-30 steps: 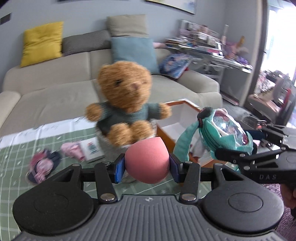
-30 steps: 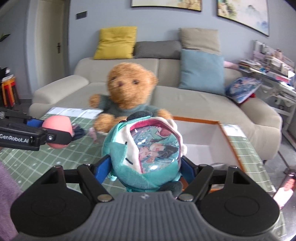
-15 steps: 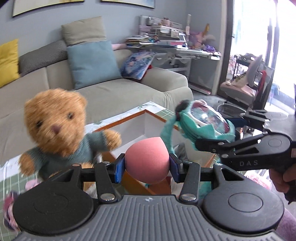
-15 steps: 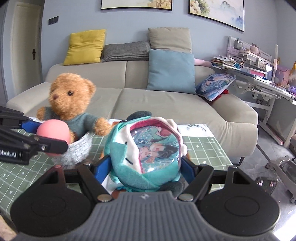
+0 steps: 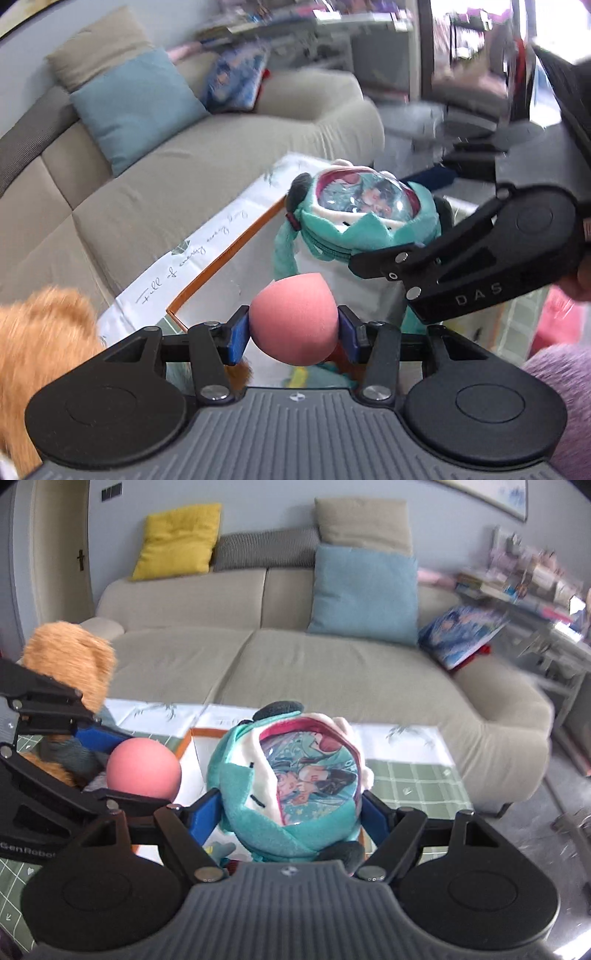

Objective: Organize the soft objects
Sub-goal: 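Lower the sponge ball and teal pouch into the orange box and open both grippers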

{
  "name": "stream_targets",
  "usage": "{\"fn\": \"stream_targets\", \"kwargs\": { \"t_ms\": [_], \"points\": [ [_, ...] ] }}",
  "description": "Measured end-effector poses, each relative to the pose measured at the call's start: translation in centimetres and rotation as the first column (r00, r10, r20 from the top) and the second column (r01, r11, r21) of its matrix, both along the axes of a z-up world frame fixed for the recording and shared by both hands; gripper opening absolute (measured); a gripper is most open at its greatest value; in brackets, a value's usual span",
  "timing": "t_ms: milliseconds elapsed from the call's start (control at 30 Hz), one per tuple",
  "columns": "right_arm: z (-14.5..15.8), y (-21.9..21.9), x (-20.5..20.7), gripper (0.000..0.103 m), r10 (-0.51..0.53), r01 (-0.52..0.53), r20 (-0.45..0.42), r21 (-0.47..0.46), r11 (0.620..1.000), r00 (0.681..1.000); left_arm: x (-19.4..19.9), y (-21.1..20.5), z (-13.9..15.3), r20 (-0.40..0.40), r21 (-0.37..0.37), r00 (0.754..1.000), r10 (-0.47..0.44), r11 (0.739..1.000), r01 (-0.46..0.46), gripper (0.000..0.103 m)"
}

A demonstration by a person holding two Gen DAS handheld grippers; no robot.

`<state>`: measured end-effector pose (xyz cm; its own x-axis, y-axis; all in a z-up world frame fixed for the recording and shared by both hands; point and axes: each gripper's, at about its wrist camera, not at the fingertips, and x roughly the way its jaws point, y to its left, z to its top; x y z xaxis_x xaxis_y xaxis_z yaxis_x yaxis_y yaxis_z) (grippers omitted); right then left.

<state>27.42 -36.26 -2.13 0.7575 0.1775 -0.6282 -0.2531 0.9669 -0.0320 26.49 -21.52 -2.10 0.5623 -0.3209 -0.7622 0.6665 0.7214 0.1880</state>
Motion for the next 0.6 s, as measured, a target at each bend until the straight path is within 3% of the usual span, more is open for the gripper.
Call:
{"fn": "stream_targets", "kwargs": {
  "t_ms": [200,300,400,600],
  "points": [
    [-3.1,-0.8,4.4,0.077,0.077,-0.08,-0.094,-0.03,0.996,0.993,2.8,-2.7,-2.4,-0.019,0.221,1.0,-0.012,0.975,0.016,0.056],
    [-4.6,-0.9,5.9,0.078,0.105,-0.111,-0.121,-0.047,0.993,0.987,3.9,-3.3,-3.4,-0.043,0.259,0.999,0.013,0.966,-0.001,0.056],
    [-5.7,-0.2,6.6,0.078,0.129,-0.141,-0.119,-0.101,0.985,0.985,4.4,-4.1,-4.3,-0.032,0.343,0.999,0.02,0.939,-0.008,0.057],
    [-8.0,0.5,6.9,0.078,0.125,-0.14,-0.114,-0.127,0.982,0.986,5.1,-4.0,-5.9,-0.066,0.394,0.997,0.041,0.919,-0.012,0.057]
  ]
}}
